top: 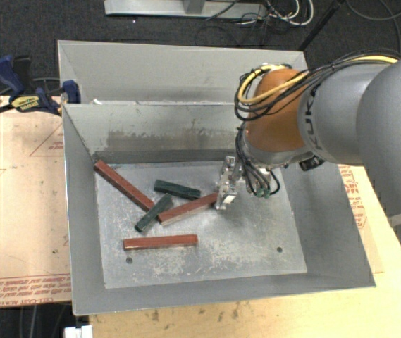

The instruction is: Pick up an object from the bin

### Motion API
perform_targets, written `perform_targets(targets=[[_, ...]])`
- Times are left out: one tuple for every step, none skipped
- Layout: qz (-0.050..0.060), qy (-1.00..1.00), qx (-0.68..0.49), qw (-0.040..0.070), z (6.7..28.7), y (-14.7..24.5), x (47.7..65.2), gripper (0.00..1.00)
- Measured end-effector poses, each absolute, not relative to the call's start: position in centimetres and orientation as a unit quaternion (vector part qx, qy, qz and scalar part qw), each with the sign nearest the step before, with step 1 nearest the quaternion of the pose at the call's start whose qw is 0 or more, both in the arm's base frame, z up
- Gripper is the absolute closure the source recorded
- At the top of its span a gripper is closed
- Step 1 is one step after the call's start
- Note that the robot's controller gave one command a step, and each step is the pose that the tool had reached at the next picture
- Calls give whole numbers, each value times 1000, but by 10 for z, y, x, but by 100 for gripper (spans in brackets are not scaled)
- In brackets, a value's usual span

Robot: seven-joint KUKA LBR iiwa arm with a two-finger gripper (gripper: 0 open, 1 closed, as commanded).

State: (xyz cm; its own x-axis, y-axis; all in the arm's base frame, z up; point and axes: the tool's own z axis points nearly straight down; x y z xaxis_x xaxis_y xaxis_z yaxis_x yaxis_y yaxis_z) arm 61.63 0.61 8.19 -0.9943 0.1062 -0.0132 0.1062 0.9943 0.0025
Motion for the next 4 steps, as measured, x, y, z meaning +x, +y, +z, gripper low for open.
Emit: perform_targets(targets=[[1,999,53,7,82,6,616,100],[0,997,72,1,172,-6,624,100],[0,997,72,1,172,-6,624,100],[0,998,70,-1,211,-8,626,100]])
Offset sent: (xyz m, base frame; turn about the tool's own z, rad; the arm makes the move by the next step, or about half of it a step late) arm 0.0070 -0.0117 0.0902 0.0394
